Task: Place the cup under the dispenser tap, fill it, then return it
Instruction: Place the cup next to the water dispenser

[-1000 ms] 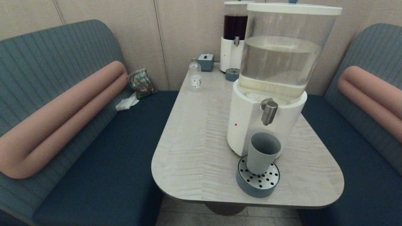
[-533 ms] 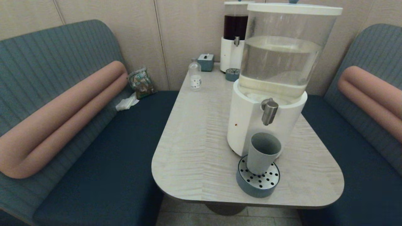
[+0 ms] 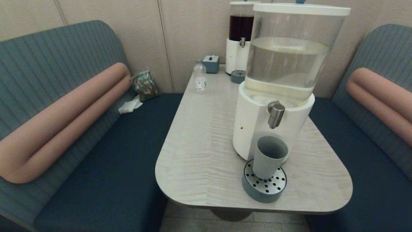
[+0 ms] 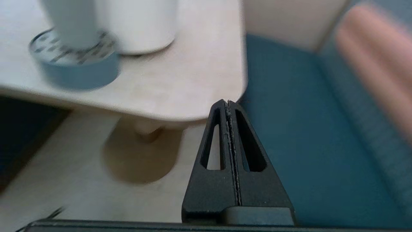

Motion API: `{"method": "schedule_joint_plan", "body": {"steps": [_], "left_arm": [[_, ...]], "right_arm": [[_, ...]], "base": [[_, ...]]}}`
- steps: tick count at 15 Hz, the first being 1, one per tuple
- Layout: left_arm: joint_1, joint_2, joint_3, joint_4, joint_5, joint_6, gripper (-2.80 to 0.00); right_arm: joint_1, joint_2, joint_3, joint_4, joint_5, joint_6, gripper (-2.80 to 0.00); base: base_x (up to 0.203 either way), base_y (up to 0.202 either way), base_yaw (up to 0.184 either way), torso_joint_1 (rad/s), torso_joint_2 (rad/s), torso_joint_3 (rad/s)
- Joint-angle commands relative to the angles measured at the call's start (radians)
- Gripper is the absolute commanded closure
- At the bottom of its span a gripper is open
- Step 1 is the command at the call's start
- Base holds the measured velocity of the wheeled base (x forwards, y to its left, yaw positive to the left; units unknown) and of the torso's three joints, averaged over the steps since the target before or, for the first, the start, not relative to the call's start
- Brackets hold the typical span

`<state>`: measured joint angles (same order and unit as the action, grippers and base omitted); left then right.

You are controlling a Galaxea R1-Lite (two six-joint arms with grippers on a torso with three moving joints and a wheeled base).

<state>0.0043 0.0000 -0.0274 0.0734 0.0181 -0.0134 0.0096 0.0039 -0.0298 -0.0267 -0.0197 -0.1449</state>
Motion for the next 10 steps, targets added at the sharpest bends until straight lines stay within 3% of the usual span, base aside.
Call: {"method": "schedule_joint_plan", "body": {"steps": [1,3,6,10], "left_arm": [[0.000,0.002,0.000,0.000,0.000,0.000,0.00],[0.000,0.003,-0.002,0.009,-0.006,0.033,0.00],[0.000,0.002,0.012,-0.043,-0.013,0.030,0.00],[0.000,0.001,0.029,-0.089,0.007,-0.074,0.00]], "right_arm": [[0.000,-0.007,0.003,0.042,0.020,0.027,0.00],[-0.002,-0.007,0.002,0.109,0.028,0.051,0.00],[-0.002,-0.008,0.001,0.110,0.026,0.059,0.00],[-0.001,-0.008,0.001,0.110,0.026,0.067,0.00]], "base": [[0.000,0.000,0.000,0.000,0.00,0.000],[0.000,0.000,0.000,0.000,0.00,0.000],[0.000,0.000,0.000,0.000,0.00,0.000],[0.000,0.000,0.000,0.000,0.00,0.000]]}}
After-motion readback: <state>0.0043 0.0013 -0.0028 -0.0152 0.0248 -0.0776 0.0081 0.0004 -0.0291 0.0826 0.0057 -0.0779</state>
